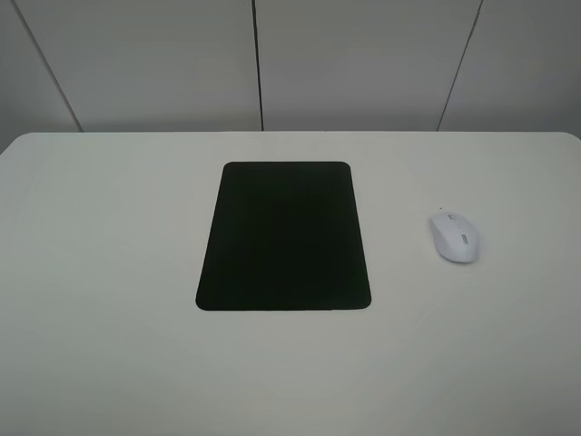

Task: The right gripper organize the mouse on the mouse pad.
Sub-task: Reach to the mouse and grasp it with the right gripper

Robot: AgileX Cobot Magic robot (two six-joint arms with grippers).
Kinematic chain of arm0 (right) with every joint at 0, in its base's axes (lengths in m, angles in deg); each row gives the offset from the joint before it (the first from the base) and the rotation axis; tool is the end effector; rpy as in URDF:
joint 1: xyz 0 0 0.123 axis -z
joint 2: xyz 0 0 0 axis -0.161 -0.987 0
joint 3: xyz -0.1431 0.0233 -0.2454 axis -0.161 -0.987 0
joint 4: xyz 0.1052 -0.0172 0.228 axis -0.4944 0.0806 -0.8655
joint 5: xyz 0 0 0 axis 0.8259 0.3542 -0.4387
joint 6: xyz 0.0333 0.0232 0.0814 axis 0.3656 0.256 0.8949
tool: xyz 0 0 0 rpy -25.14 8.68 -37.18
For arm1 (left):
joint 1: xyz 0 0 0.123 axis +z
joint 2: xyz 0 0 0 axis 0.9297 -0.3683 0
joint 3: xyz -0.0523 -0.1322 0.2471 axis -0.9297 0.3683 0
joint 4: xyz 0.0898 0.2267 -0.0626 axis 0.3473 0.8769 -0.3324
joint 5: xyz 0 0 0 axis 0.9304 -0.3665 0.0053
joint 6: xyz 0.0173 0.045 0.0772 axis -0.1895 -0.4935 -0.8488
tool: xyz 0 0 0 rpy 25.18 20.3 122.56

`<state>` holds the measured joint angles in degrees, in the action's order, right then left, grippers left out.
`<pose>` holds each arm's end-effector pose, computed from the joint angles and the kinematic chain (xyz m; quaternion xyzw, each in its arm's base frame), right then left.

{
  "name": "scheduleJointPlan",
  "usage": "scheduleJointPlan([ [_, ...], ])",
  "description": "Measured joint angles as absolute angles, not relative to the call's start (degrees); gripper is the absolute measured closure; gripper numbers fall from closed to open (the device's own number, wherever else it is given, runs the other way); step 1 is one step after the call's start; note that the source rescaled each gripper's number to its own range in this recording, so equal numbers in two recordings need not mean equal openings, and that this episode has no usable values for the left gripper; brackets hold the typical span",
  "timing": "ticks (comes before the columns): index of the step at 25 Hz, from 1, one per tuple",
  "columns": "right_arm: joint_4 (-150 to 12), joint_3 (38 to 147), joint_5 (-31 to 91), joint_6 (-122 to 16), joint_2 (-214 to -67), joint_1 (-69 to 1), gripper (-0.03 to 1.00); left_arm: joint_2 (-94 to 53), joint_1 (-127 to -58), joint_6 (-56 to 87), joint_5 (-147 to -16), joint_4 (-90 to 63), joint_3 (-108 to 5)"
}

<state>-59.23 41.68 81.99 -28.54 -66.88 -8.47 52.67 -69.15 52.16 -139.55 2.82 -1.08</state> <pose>-0.0077 -0.0026 0.2804 0.0201 0.8496 -0.0121 0.5269 -0.0075 0.0035 0.2771 -0.0149 0.8556 0.0066 0.5175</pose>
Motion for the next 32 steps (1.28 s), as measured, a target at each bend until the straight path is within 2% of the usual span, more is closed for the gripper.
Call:
scheduleJointPlan([
  [32,-59.2,41.7,82.0,-28.5,-66.9,-8.5,0.27,52.7,-69.2,52.2,-139.6,2.8,-1.1],
])
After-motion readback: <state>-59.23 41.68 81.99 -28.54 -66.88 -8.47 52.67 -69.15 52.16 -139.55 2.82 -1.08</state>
